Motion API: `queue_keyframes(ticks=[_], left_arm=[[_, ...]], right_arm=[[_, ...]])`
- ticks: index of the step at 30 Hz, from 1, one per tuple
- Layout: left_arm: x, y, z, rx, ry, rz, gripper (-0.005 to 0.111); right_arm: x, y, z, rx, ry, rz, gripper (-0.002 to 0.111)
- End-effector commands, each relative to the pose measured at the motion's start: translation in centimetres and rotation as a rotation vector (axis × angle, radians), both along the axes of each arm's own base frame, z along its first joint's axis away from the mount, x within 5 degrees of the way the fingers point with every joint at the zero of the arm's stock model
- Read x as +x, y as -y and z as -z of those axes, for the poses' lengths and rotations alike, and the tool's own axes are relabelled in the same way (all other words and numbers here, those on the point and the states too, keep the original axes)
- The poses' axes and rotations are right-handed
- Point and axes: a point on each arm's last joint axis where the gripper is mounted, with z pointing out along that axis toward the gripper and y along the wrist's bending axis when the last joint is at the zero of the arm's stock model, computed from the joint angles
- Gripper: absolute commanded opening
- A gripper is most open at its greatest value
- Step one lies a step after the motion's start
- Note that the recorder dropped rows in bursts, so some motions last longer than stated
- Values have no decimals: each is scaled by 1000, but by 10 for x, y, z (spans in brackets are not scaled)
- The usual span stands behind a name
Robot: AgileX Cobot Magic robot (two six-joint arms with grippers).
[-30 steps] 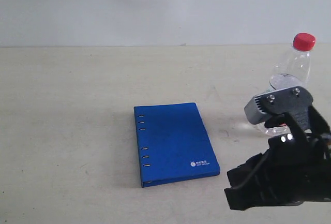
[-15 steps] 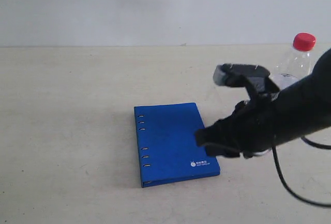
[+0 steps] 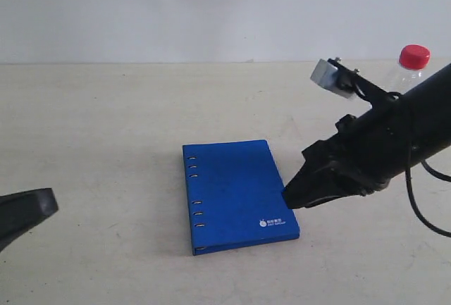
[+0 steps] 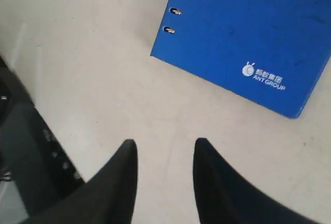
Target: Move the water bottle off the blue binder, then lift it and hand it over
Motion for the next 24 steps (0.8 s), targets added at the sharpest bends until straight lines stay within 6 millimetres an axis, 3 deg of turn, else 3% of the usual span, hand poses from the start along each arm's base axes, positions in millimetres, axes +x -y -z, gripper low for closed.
queue_keyframes(ticks=[1,5,8,14,20,24], left_arm=[[32,2,22,-31,-157,90,32],[61,6,41,-135,-331,182,32],[80,10,51,-221,-391,269,32],[112,13,76,-359,-479,358,32],[120,14,97,-414,-528,389,32],[120,14,103,-321,-427,446,38]], right_arm=[[13,-4,3,-90,173,43,31],[26,0,2,-124,281,141,33],[30,1,2,-121,299,182,43],[35,-6,25,-72,138,236,51],[40,-8,49,-99,55,240,51],[46,-6,62,-135,58,278,51]])
